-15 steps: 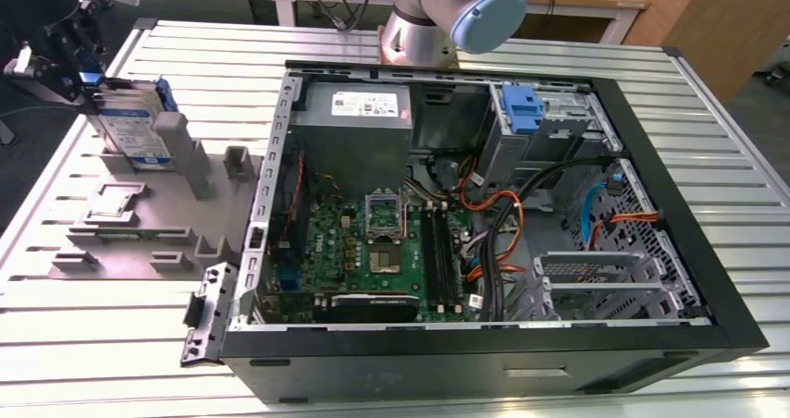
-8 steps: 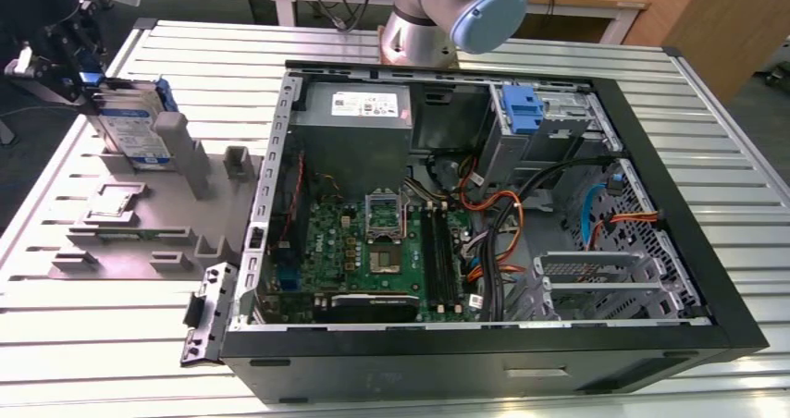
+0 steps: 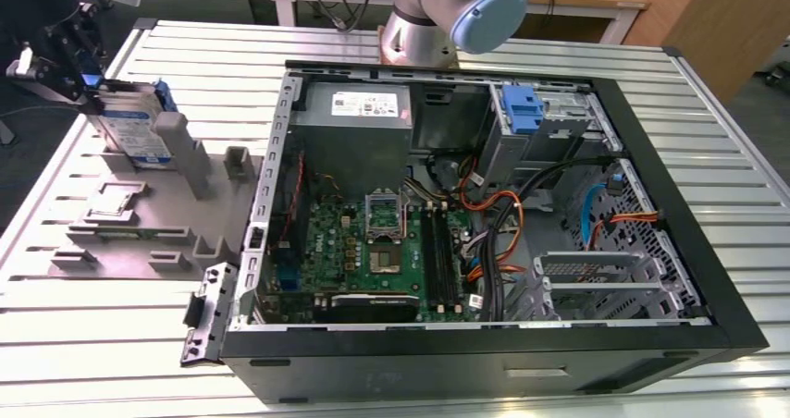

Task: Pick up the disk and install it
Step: 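Pick up the disk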

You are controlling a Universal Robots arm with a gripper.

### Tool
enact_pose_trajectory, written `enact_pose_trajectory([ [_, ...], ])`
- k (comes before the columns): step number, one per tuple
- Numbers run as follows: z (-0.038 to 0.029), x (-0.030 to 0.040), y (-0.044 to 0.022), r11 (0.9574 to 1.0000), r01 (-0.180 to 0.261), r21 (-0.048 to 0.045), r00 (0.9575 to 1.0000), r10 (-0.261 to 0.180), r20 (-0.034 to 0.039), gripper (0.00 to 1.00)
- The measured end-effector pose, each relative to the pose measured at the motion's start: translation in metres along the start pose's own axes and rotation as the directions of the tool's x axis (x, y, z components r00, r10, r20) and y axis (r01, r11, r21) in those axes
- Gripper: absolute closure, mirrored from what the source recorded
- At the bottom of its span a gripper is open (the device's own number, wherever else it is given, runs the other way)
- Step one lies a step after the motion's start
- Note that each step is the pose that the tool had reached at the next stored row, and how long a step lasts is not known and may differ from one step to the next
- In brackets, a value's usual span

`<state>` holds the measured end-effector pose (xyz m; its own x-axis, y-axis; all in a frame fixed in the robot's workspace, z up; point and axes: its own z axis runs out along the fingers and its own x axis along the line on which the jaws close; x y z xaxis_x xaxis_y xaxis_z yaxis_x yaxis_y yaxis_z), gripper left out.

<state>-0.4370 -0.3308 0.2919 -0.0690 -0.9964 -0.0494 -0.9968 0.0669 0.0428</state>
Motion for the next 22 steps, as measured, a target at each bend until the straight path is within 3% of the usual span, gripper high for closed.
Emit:
enact_pose_trajectory([
  [13, -0.0002, 0.0, 0.0, 1.0, 0.0, 0.0004, 1.0, 0.0, 0.0003, 0.63],
  [22, -0.0069, -0.0003, 0.0003, 1.0, 0.0, 0.0003, 1.0, 0.0, -0.0001, 0.63],
])
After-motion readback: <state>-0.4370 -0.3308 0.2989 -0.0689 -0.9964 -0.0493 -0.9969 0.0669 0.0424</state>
